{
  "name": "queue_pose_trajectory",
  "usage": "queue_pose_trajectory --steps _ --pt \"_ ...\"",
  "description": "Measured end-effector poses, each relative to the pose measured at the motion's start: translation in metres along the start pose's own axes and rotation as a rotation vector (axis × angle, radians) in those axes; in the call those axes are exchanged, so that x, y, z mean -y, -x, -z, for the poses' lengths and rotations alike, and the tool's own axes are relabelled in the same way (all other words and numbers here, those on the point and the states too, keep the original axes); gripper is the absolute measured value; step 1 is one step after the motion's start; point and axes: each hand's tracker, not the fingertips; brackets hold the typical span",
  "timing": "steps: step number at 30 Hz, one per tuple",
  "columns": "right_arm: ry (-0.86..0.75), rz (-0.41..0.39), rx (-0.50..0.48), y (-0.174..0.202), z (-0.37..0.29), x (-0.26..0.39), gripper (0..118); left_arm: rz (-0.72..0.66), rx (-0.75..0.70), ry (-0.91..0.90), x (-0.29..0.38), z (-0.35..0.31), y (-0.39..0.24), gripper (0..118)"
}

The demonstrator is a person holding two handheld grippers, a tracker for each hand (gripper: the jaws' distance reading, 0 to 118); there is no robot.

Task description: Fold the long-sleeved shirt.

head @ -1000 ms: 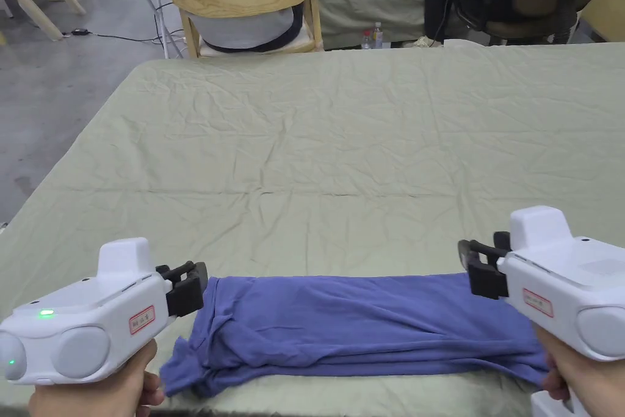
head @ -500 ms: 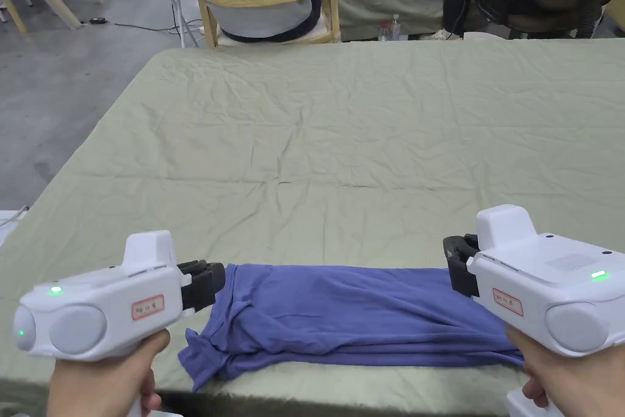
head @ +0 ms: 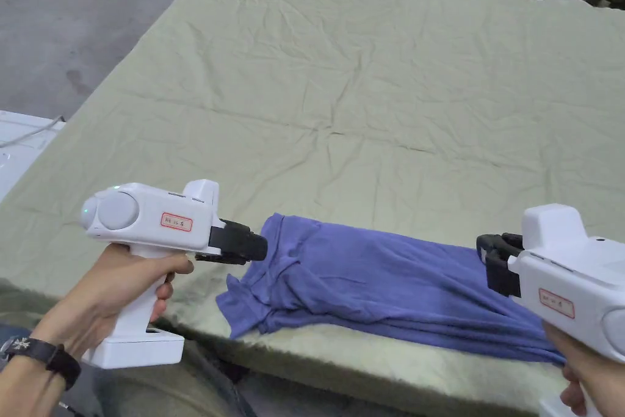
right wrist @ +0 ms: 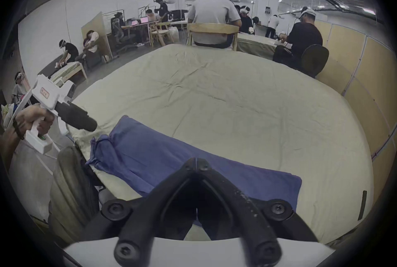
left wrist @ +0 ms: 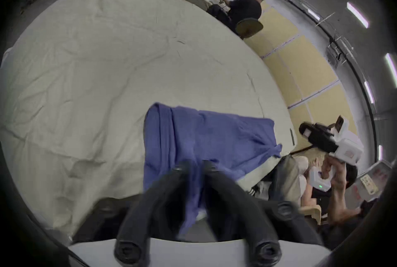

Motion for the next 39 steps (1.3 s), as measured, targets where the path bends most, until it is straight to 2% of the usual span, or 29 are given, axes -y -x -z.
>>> queue_pose_trajectory --steps 1,2,3,4,7,10,12,13,15,20,24,31,32,33,34,35,36,37,38,39 --pt "0.011 -0.001 -0.001 0.001 0.003 -0.001 1 -0.019 0.016 -0.034 -0.002 0.001 0.007 42" --pt "0.019 -0.001 -0.003 0.002 0.006 -0.001 1 -0.045 0.041 -0.057 -0.003 0.004 0.017 81" --pt "0.027 -0.003 -0.005 0.003 0.009 -0.002 1 -0.082 0.058 -0.043 -0.005 0.008 0.027 100" --pt "0.036 -0.005 -0.006 0.003 0.012 -0.002 1 -0.11 0.05 -0.012 -0.005 0.012 0.034 105" --pt "0.055 -0.012 -0.004 0.004 0.018 -0.002 1 -0.119 0.077 0.035 -0.004 0.027 0.055 103" --pt "0.072 -0.002 -0.006 0.0 0.024 0.0 1 -0.105 0.044 0.086 0.005 0.05 0.072 104" --pt "0.082 0.009 -0.011 -0.002 0.025 0.0 1 -0.121 0.12 0.038 0.011 0.054 0.075 117" --pt "0.083 0.014 -0.013 -0.003 0.025 0.001 1 -0.145 0.175 0.016 0.01 0.052 0.075 118" --pt "0.086 0.022 -0.013 -0.006 0.027 0.002 1 -0.185 0.188 0.023 0.007 0.053 0.073 118" --pt "0.097 0.025 -0.004 -0.012 0.031 0.003 1 -0.097 0.153 0.083 -0.004 0.075 0.049 118" --pt "0.099 0.05 -0.004 -0.016 0.032 0.006 1 -0.078 0.238 0.143 -0.015 0.105 0.027 118" --pt "0.105 0.073 0.0 -0.023 0.03 0.012 1 -0.022 0.185 0.186 -0.021 0.127 0.023 118" --pt "0.106 0.076 -0.001 -0.024 0.031 0.012 1 0.002 0.152 0.195 -0.022 0.126 0.02 114" --pt "0.106 0.078 -0.001 -0.024 0.031 0.012 1 0.059 0.111 0.206 -0.021 0.125 0.016 104" --pt "0.105 0.08 0.0 -0.025 0.031 0.012 1 0.123 0.066 0.214 -0.02 0.123 0.011 84" --pt "0.103 0.083 -0.001 -0.025 0.031 0.012 1 0.2 -0.009 0.216 -0.019 0.119 0.004 42" --pt "0.101 0.089 -0.004 -0.025 0.032 0.012 1 0.255 -0.069 0.205 -0.018 0.115 0.003 24" --pt "0.099 0.092 -0.007 -0.025 0.032 0.012 1 0.217 -0.009 0.207 -0.02 0.113 0.008 24" --pt "0.097 0.094 -0.009 -0.025 0.032 0.012 1 0.121 0.096 0.198 -0.021 0.11 0.014 23" --pt "0.099 0.095 -0.01 -0.025 0.033 0.012 1 0.134 0.09 0.179 -0.017 0.109 0.013 23"
